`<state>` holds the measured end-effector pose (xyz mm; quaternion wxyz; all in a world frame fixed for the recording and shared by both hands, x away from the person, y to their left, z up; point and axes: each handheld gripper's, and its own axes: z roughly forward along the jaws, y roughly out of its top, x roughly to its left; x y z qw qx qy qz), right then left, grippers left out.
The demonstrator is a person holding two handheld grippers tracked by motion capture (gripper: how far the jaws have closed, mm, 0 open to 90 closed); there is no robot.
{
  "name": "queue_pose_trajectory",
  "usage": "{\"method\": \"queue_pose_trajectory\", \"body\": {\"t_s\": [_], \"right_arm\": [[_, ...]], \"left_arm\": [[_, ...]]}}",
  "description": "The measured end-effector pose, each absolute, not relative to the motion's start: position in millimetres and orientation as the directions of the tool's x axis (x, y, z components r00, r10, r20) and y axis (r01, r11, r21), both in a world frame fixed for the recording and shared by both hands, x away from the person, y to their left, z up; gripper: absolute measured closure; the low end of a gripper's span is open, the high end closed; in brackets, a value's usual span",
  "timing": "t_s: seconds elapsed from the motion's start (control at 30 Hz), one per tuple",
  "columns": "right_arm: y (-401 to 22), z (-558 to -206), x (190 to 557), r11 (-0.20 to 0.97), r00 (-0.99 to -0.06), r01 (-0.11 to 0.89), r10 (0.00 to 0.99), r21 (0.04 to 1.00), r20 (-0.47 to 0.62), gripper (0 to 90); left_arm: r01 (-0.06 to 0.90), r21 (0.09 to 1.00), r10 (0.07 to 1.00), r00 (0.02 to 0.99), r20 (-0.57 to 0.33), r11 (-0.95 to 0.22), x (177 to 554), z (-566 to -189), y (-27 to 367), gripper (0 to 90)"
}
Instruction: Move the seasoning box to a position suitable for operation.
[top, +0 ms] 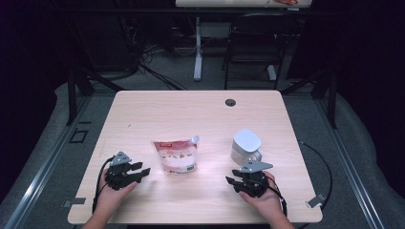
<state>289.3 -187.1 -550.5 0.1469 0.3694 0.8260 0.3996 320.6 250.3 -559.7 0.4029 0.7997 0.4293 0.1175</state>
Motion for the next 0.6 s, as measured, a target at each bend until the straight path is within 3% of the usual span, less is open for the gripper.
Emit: {"method": "queue_pose_trajectory", "body": {"t_s": [0.3,0.6], "right_arm": [[-196.7,-549.2,293.8,0.362,-0.648,0.504,0.759,0.784,0.067,65.4],[-197.0,-546.9,296.7,0.306,-0.628,0.5,0.772,0.81,0.096,66.9]], "left_arm": [[0.569,0.768,0.782,0.605,-0.15,-0.293,314.9,-555.7,249.6,50.8],[0.562,0.786,0.771,0.609,-0.185,-0.256,315.1,-554.6,249.3,57.4]]}}
